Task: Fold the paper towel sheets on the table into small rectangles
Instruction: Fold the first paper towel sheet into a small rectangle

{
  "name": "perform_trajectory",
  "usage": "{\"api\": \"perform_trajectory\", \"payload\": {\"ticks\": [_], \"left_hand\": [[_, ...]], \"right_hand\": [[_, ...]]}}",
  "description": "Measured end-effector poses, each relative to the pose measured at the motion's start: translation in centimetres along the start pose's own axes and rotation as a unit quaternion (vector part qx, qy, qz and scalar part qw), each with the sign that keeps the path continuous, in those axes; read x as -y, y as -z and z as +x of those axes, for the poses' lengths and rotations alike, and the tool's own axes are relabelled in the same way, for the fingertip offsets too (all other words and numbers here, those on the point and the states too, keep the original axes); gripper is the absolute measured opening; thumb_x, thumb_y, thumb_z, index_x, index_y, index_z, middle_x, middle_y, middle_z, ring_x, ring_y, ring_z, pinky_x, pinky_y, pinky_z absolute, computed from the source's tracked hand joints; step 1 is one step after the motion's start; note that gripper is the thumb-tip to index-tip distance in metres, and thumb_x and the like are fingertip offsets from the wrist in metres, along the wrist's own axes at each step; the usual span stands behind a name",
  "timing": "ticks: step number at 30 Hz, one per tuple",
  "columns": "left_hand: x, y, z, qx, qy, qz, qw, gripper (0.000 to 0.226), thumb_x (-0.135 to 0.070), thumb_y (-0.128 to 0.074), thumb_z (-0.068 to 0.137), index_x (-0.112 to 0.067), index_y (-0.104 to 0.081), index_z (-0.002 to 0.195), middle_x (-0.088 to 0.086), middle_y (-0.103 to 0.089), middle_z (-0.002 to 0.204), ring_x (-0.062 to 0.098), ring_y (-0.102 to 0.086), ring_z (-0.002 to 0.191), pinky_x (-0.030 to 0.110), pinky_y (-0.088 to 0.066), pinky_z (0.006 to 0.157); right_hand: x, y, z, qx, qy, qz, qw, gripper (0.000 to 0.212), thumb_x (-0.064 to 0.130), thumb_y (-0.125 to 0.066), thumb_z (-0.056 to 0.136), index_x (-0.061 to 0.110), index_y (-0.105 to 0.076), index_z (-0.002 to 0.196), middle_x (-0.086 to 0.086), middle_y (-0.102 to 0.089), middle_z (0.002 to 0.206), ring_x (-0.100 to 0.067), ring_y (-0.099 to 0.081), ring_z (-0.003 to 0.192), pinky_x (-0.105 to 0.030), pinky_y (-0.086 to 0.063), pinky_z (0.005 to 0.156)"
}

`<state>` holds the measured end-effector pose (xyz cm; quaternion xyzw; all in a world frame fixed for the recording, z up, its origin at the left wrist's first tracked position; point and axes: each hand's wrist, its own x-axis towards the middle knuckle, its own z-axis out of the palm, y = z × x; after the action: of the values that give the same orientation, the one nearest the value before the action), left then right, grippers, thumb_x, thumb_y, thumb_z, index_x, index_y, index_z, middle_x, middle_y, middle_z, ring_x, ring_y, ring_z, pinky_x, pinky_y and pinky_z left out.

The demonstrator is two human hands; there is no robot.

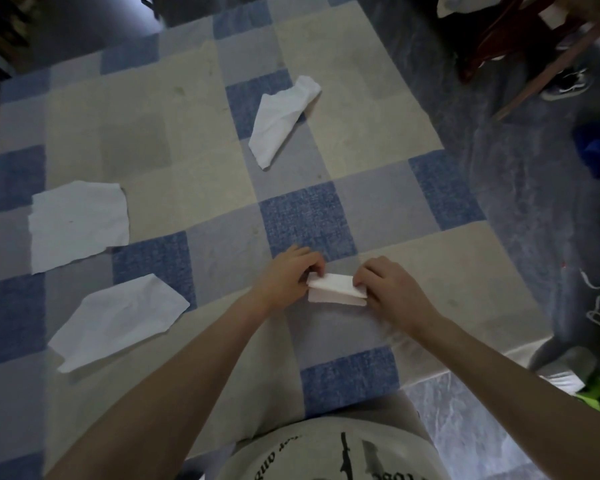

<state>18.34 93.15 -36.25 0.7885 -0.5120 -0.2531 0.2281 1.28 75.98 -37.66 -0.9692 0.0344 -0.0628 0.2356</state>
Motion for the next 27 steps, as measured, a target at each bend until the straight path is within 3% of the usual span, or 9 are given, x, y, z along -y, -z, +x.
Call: {"api": "perform_trajectory", "payload": {"ticks": [5, 9, 17, 22, 24, 27], "left_hand": [[0.2, -0.6, -0.6, -0.020, -0.001, 0.011, 1.000, 0.031, 0.009, -0.054, 0.074, -0.016, -0.064, 0.088, 0.003, -0.059, 0.093, 0.017, -0.043, 0.085, 0.026, -0.032, 0.069], [0.5, -0.8, -0.9, -0.028, -0.005, 0.016, 0.999, 0.027, 0.006, -0.055, 0.080, -0.017, -0.066, 0.090, 0.001, -0.057, 0.094, 0.015, -0.042, 0.086, 0.024, -0.030, 0.071], [-0.6, -1.4, -1.7, -0.063, -0.065, 0.070, 0.993, 0.028, -0.004, -0.043, 0.072, -0.010, -0.064, 0.090, 0.008, -0.055, 0.100, 0.023, -0.045, 0.090, 0.036, -0.044, 0.074], [-3.8, -4.3, -3.2, -0.049, -0.063, 0.096, 0.992, 0.044, -0.018, -0.041, 0.082, -0.006, -0.056, 0.122, 0.012, -0.053, 0.133, 0.027, -0.046, 0.120, 0.040, -0.041, 0.102], [-4.2, -5.8, -4.3, -0.030, -0.036, 0.132, 0.990, 0.052, -0.026, -0.036, 0.090, -0.007, -0.046, 0.137, 0.011, -0.043, 0.147, 0.025, -0.038, 0.135, 0.044, -0.031, 0.114], [-3.8, -7.1, -5.8, -0.011, -0.014, 0.190, 0.982, 0.059, -0.034, -0.031, 0.096, -0.011, -0.029, 0.150, 0.007, -0.023, 0.159, 0.021, -0.018, 0.147, 0.046, -0.018, 0.119]], "right_hand": [[0.4, -0.1, -0.5, -0.014, -0.002, -0.001, 1.000, 0.018, 0.002, -0.070, 0.072, 0.010, -0.060, 0.084, -0.006, -0.058, 0.092, -0.024, -0.048, 0.079, -0.034, -0.039, 0.062], [0.7, -0.2, -1.0, -0.023, 0.004, -0.005, 1.000, 0.012, 0.005, -0.066, 0.078, 0.011, -0.061, 0.086, -0.006, -0.058, 0.095, -0.023, -0.049, 0.082, -0.032, -0.040, 0.063], [0.5, -0.7, -1.3, -0.024, -0.007, -0.022, 0.999, 0.015, 0.006, -0.071, 0.076, 0.013, -0.061, 0.084, -0.005, -0.061, 0.098, -0.024, -0.052, 0.083, -0.036, -0.045, 0.064], [0.9, -0.6, -1.3, -0.035, -0.004, -0.026, 0.999, 0.004, 0.012, -0.063, 0.079, 0.013, -0.060, 0.082, -0.005, -0.061, 0.095, -0.024, -0.051, 0.083, -0.033, -0.041, 0.066], [1.0, -0.6, -1.2, -0.033, -0.007, -0.035, 0.999, 0.003, 0.013, -0.060, 0.079, 0.014, -0.061, 0.082, -0.005, -0.062, 0.095, -0.024, -0.052, 0.082, -0.034, -0.042, 0.065], [1.0, -0.5, -1.1, -0.023, -0.013, -0.048, 0.998, 0.007, 0.014, -0.064, 0.076, 0.015, -0.062, 0.082, -0.003, -0.062, 0.095, -0.024, -0.053, 0.084, -0.035, -0.044, 0.064]]}}
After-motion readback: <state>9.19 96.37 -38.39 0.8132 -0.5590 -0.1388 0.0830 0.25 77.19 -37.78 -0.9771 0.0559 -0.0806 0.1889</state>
